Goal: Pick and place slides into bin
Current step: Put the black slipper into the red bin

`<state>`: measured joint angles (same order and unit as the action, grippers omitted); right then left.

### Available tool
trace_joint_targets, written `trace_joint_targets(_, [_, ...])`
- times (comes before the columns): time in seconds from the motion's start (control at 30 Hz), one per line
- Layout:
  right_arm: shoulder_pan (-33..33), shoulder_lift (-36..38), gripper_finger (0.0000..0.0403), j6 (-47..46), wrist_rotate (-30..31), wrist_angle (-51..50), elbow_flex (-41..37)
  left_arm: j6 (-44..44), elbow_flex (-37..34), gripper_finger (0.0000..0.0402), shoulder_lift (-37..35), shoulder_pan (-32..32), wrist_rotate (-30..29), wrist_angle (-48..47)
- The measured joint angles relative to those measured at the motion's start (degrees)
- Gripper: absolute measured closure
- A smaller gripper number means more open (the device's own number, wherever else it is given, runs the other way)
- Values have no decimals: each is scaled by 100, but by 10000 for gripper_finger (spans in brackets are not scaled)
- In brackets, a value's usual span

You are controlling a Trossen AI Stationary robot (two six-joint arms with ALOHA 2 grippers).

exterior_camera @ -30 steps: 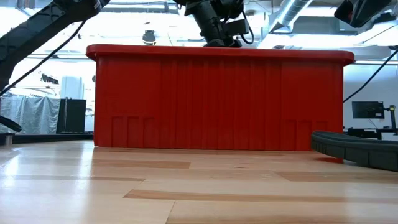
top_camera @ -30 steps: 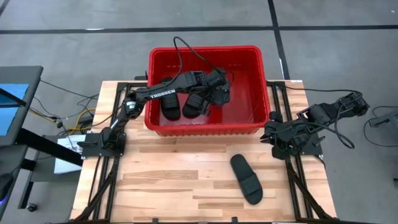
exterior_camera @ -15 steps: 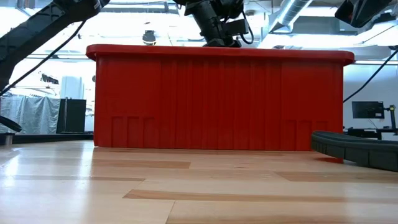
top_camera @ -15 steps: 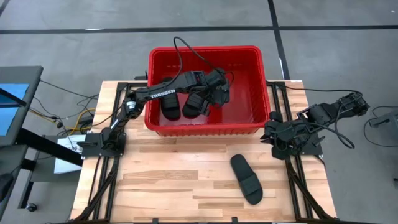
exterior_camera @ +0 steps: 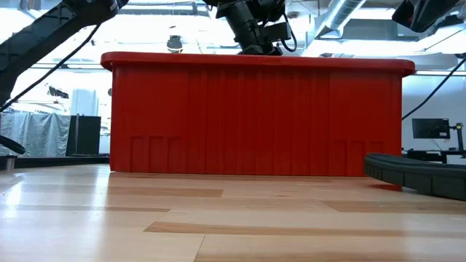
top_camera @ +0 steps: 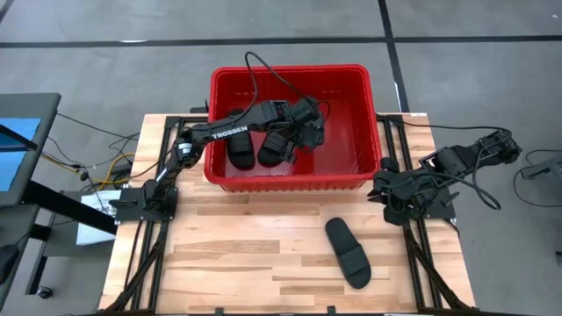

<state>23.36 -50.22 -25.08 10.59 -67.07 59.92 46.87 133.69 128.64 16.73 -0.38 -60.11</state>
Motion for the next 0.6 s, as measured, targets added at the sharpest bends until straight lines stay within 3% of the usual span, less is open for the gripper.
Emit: trace_joint_targets(0.6, [0, -1, 351, 0, 0, 0, 0, 2, 0, 401, -4, 0, 4, -52])
